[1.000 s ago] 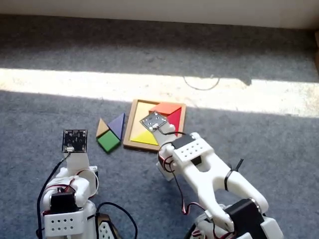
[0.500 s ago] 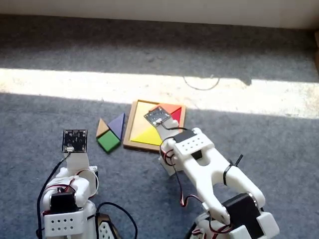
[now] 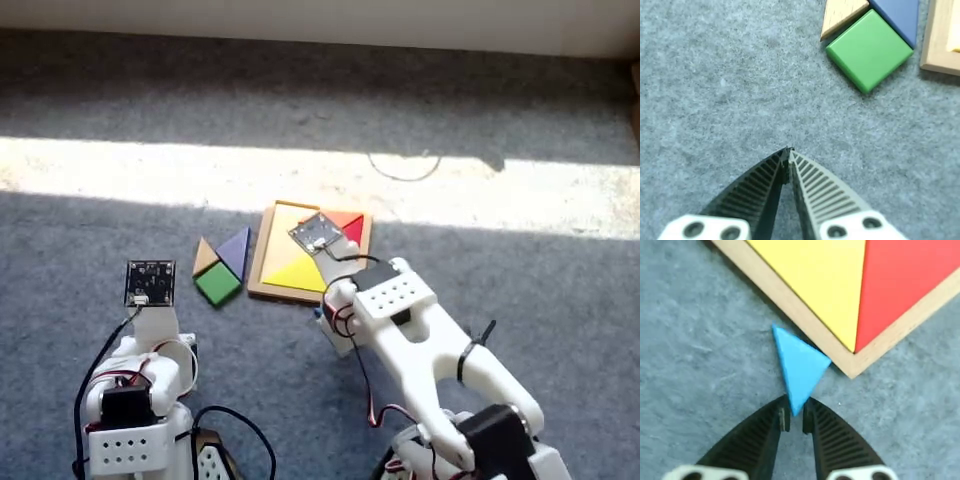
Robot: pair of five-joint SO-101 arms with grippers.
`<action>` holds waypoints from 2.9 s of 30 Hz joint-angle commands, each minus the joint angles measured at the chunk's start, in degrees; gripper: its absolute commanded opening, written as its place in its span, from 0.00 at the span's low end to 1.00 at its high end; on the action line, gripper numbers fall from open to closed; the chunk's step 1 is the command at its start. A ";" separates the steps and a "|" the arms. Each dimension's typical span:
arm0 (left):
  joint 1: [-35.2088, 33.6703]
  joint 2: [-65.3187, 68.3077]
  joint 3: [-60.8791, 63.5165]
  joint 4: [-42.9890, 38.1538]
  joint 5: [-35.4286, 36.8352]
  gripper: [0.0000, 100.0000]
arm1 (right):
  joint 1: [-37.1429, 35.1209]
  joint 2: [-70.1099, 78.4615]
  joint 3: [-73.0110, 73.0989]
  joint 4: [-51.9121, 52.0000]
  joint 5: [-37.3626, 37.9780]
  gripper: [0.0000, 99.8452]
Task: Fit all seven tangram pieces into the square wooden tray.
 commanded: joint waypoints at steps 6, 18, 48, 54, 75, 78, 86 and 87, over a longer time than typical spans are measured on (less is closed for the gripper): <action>0.04 -2.07 1.10 0.26 -0.35 0.01 | -0.22 -8.57 -1.01 0.31 -0.35 0.05; 0.04 -2.07 1.10 0.26 -0.35 0.01 | -7.96 -8.66 1.63 7.34 -0.62 0.19; 0.04 -2.07 1.10 0.26 -0.35 0.01 | -7.87 15.34 -16.31 1.63 -5.27 0.20; 0.04 -2.07 1.10 0.26 -0.35 0.01 | -7.69 15.43 -16.22 1.54 -5.10 0.20; 0.04 -2.07 1.10 0.26 -0.35 0.01 | -8.84 15.52 -15.52 0.13 -4.92 0.19; 0.04 -2.07 1.10 0.26 -0.35 0.01 | -8.84 15.60 -15.52 0.66 -4.92 0.19; 0.04 -2.07 1.10 0.26 -0.35 0.01 | -8.84 19.82 -14.02 0.40 -1.41 0.19; 0.04 -2.07 1.10 0.26 -0.35 0.01 | -8.84 20.09 -14.02 0.40 -1.41 0.19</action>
